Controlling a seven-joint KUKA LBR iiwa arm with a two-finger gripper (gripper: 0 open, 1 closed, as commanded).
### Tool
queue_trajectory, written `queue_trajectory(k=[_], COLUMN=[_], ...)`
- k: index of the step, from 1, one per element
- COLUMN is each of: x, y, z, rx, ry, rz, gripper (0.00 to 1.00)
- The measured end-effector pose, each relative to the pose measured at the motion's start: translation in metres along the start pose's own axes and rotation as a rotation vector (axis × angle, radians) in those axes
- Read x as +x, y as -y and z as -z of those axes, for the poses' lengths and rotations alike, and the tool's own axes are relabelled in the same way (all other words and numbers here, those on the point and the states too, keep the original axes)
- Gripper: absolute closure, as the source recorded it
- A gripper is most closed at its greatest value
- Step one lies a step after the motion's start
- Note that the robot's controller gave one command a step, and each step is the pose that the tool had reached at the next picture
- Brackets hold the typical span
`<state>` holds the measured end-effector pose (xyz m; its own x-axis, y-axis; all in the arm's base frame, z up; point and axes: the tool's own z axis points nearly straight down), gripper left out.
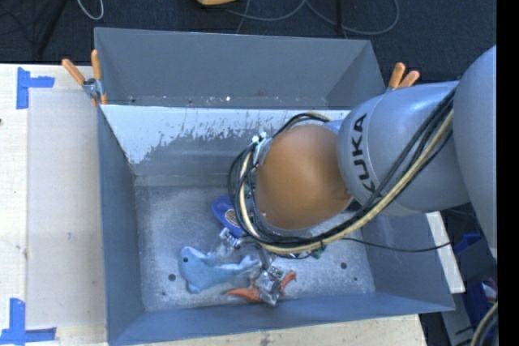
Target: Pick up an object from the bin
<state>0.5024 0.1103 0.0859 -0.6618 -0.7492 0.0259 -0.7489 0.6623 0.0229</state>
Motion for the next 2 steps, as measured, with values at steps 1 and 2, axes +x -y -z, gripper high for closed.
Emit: queue_trajectory(k=[1, 2], x=[-0.0282, -0.0282], y=[-0.0033, -0.0033], z=[-0.0114, -0.0114], rx=[0.03, 0.03], ry=[0.037, 0.037], rz=[0.278, 0.278], gripper=[1.0, 1.0])
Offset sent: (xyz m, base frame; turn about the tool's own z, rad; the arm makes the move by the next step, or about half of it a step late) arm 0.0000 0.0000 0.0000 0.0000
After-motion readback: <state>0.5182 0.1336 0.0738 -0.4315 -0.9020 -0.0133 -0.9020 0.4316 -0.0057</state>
